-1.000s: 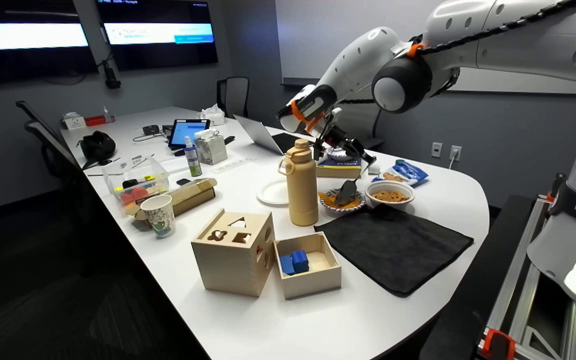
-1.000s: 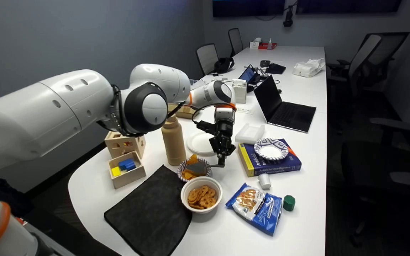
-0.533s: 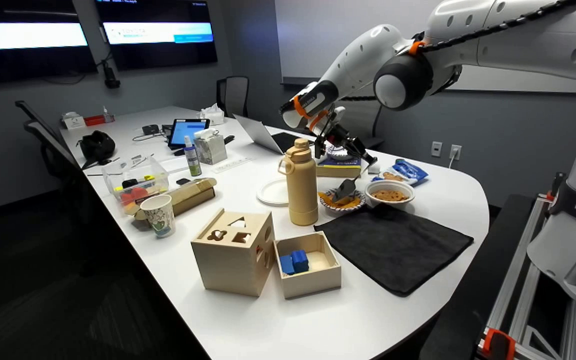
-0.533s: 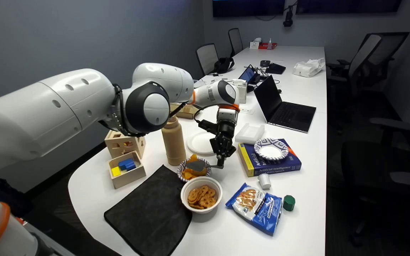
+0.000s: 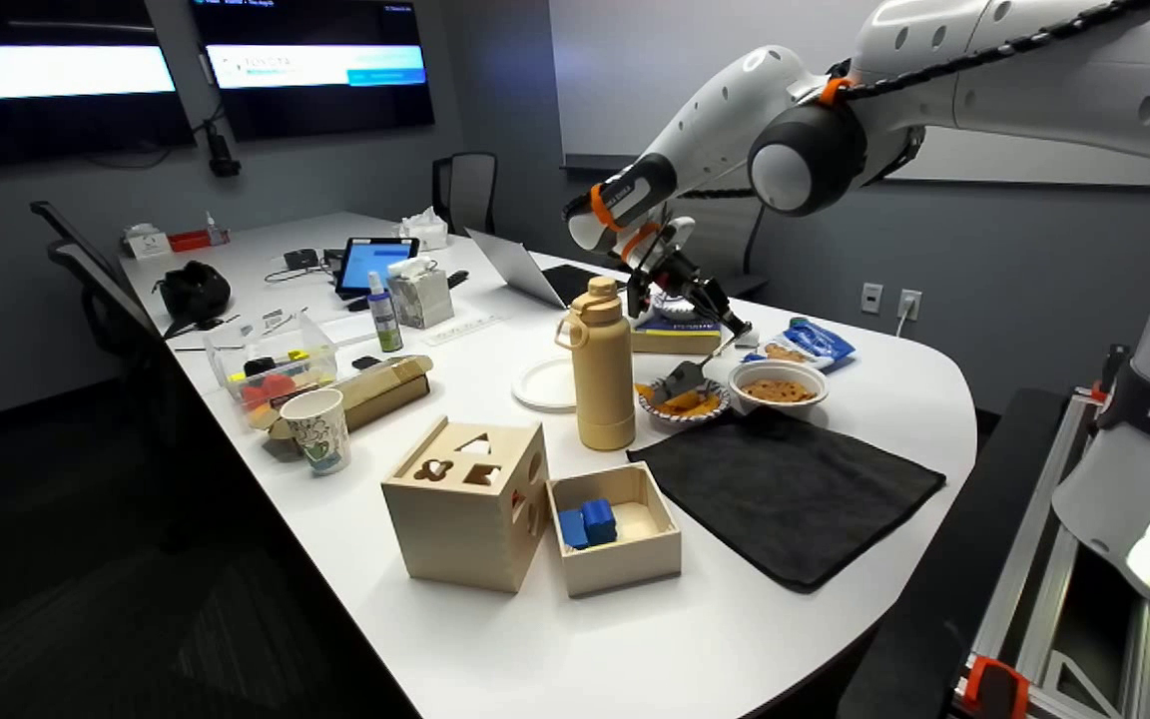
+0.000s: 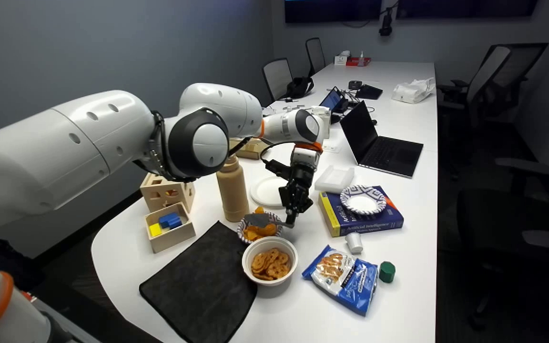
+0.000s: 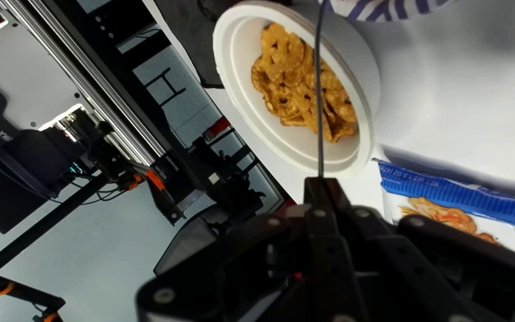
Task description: Use the silver spatula to stir the contents of the white plate with blue markings
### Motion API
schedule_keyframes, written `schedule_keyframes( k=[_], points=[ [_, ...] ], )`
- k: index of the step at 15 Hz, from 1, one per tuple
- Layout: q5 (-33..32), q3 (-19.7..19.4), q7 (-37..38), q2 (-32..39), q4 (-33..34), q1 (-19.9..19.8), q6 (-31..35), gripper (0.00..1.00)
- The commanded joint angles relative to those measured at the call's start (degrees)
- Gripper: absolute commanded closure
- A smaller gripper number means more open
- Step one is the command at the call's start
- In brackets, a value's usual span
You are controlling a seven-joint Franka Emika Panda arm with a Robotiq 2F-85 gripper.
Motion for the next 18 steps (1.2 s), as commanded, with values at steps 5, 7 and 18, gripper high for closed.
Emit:
schedule_keyframes(
  k=[5,7,18],
  points=[
    [7.6,0.95,7.4,-1.79,-1.4,-3.49,-2.62,0.99],
    [9.0,0.93,7.84,-1.9,-2.07,-4.12,-2.58,0.99],
    [17.38,0.6,8.9,-4.05,-8.64,-6.09,0.12,0.99]
  ],
)
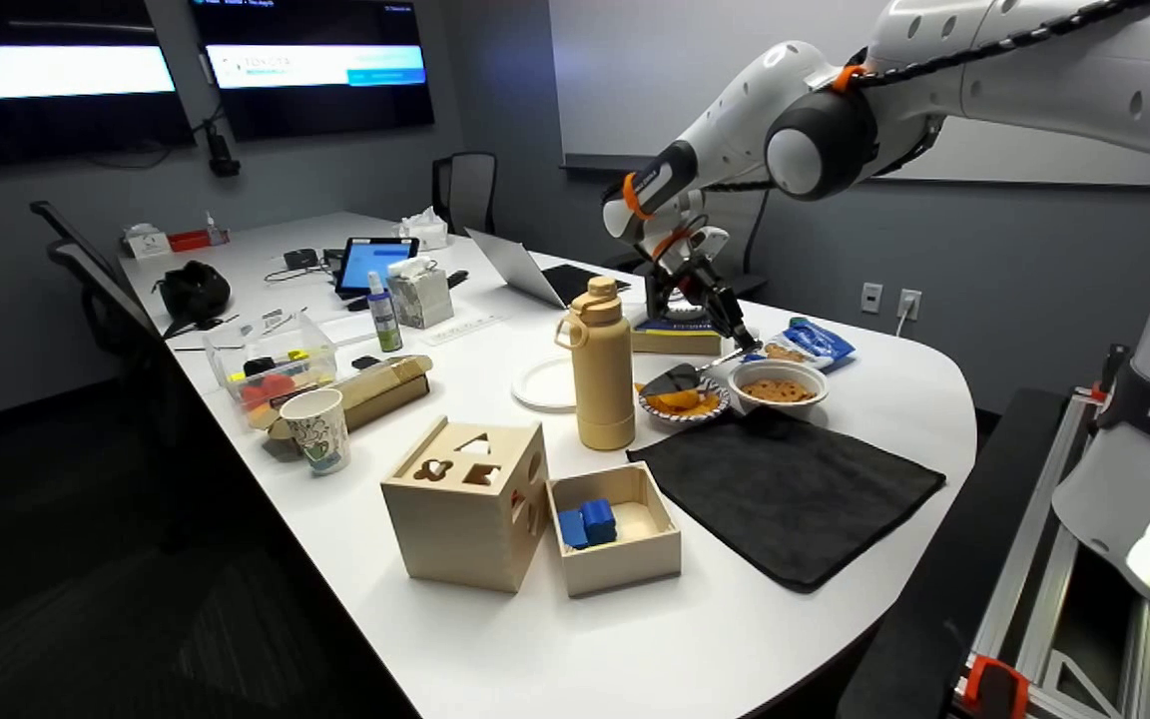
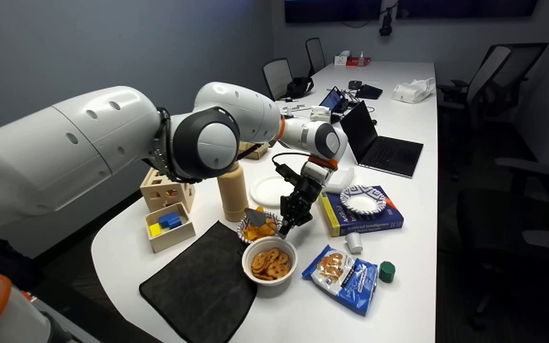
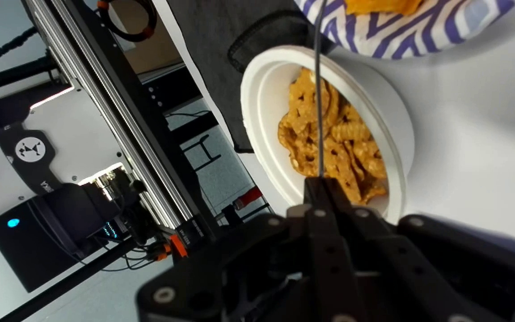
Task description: Use the silver spatula to stir the contents of the white plate with blue markings
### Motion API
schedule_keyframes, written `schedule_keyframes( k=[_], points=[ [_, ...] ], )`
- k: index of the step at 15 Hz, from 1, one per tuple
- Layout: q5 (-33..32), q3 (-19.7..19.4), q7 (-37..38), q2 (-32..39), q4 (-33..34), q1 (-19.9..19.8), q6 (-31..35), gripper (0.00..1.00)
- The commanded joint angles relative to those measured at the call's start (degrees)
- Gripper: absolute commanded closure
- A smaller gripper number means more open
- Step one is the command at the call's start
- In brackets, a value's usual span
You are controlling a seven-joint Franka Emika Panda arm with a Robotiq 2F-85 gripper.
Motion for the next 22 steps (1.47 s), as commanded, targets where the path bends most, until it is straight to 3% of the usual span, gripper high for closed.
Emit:
schedule_keyframes(
  k=[1,11,22],
  points=[
    [5.5,0.5,8.33,-2.66,-3.44,-0.77,-0.34,0.99],
    [14.51,-2.41,10.55,-9.07,-16.35,-1.0,6.11,0.99],
    [23.91,-8.91,16.54,-18.85,-34.89,1.91,13.97,0.99]
  ],
)
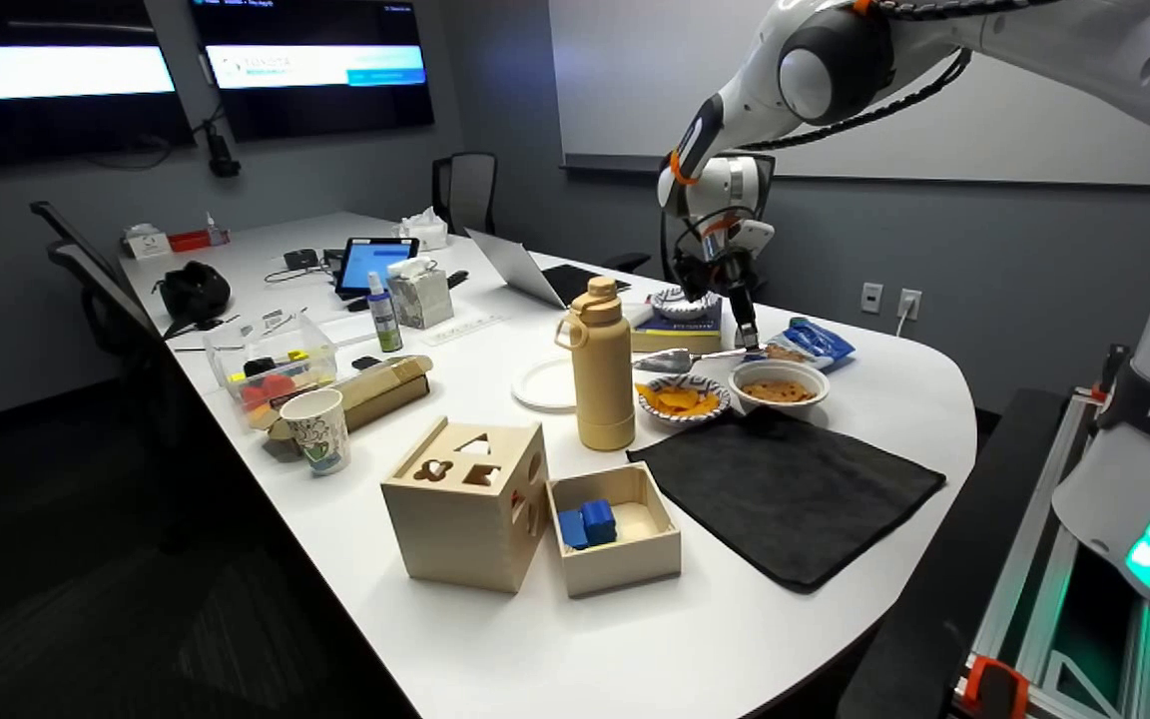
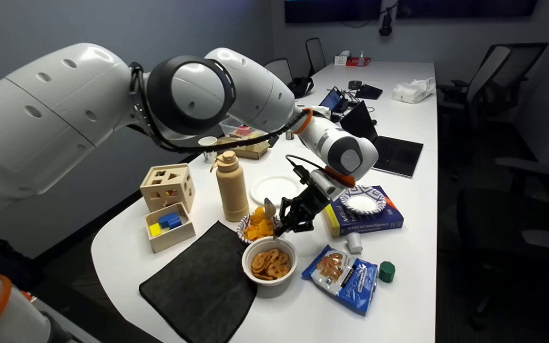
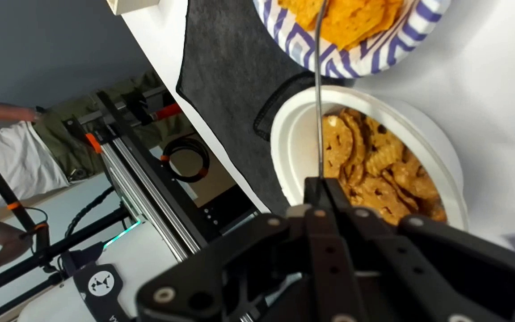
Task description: Use the silver spatula to stir the contents of the white plate with blue markings
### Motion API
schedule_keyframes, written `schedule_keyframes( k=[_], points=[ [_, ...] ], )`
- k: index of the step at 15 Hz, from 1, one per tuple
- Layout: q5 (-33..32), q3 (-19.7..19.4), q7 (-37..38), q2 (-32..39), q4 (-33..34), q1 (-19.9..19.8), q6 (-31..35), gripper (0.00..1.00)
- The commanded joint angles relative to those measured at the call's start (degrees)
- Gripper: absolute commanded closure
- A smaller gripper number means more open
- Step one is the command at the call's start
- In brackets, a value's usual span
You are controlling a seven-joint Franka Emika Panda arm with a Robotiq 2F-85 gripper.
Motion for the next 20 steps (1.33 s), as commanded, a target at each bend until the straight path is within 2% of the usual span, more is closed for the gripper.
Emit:
schedule_keyframes(
  k=[1,2,3,9,15,20],
  points=[
    [3.39,-2.28,7.31,-5.87,-8.99,2.36,1.66,0.99],
    [3.85,-3.01,7.85,-6.58,-10.18,2.7,1.5,0.99],
    [0.19,1.12,8.05,-8.05,-10.56,-0.17,1.81,0.99],
    [-1.86,2.0,4.3,-12.87,-16.73,-1.26,4.15,0.99],
    [-7.77,2.51,4.72,-12.4,-16.52,-1.01,2.34,0.99],
    [-10.84,4.07,4.98,-10.03,-12.46,-1.35,0.16,0.99]
  ],
)
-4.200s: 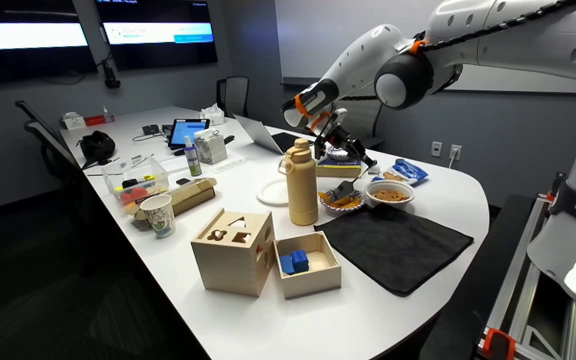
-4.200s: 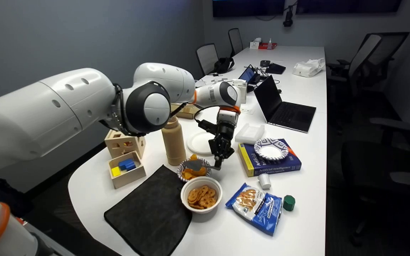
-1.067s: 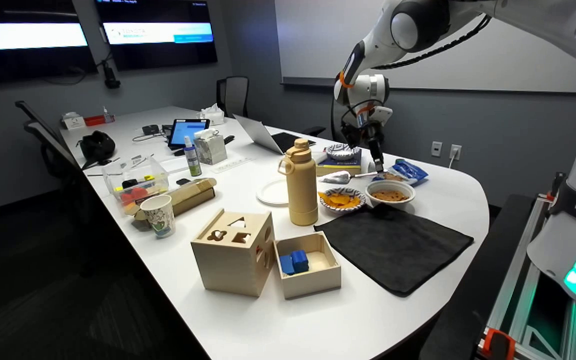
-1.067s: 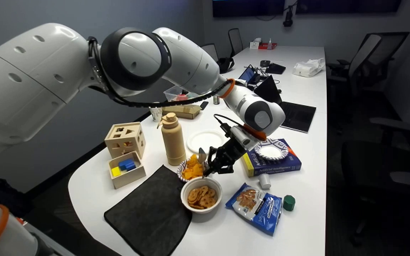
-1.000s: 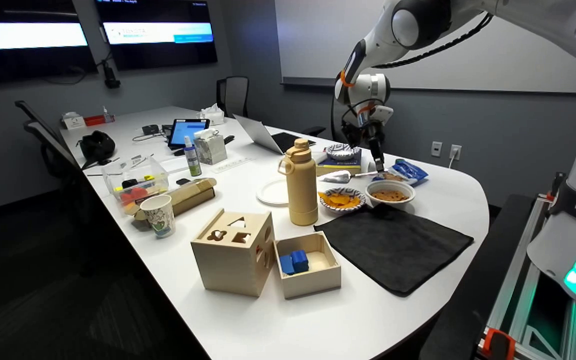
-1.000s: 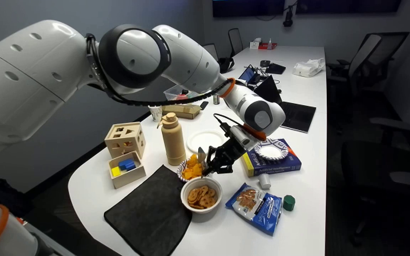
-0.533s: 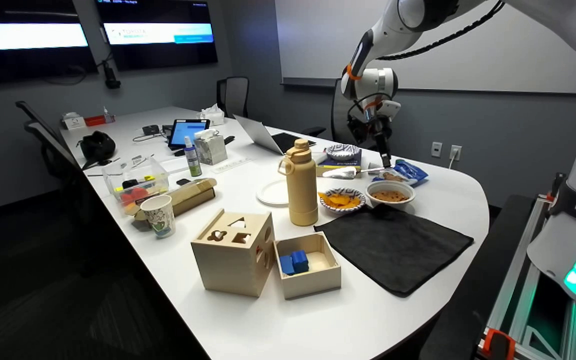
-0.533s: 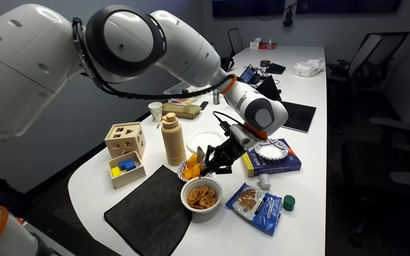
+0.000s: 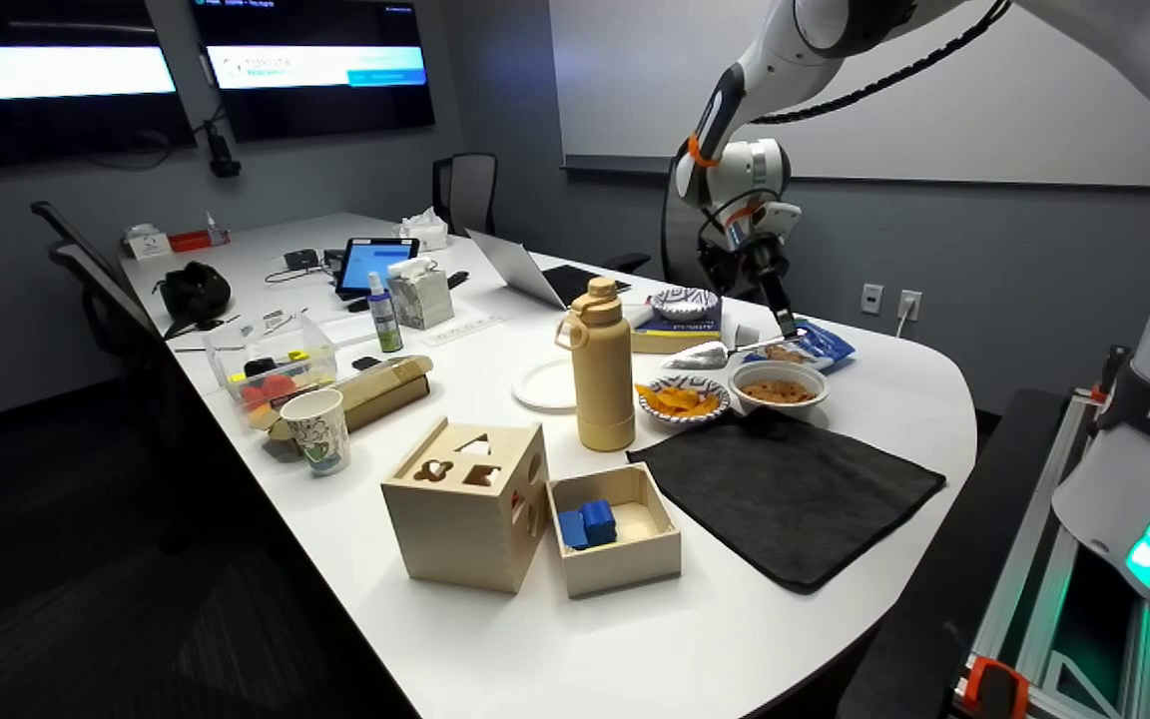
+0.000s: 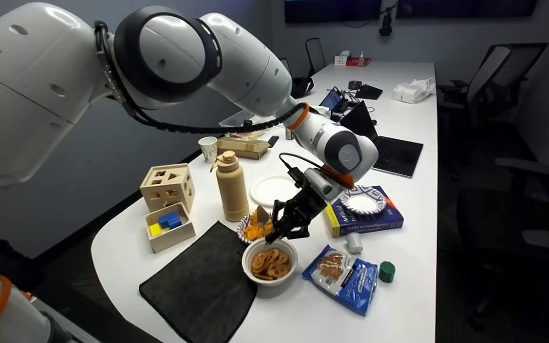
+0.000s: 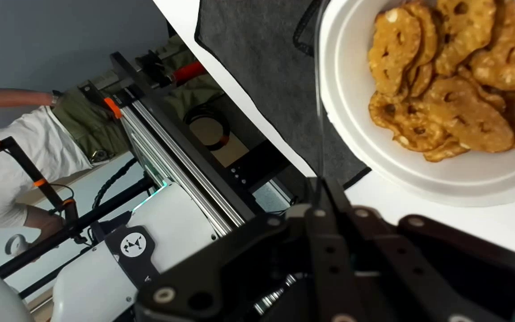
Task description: Use the silver spatula to stir the contents of the white plate with blue markings
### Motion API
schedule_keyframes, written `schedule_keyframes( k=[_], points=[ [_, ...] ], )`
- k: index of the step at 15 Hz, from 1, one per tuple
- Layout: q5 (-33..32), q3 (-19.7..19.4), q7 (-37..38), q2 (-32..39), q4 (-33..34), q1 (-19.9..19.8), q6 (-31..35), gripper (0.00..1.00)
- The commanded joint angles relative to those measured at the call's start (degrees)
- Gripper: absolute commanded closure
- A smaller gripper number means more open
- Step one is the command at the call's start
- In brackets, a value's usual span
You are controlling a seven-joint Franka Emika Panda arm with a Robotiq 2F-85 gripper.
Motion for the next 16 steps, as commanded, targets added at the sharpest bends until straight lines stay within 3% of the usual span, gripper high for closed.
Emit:
schedule_keyframes(
  k=[1,4,5,6,14,16],
  points=[
    [-2.18,1.75,3.86,0.61,2.6,-0.61,-2.3,0.99],
    [-2.51,2.38,4.25,1.39,4.17,-0.65,-2.12,0.99],
    [-2.34,2.55,4.35,1.62,4.66,-0.78,-2.02,0.72],
    [-2.44,2.73,4.1,1.85,5.09,-0.85,-2.16,0.71],
    [-2.42,2.83,4.18,1.78,5.75,-1.04,-2.0,0.11],
    [-2.62,2.78,4.17,1.61,5.82,-0.93,-2.01,0.0]
  ],
)
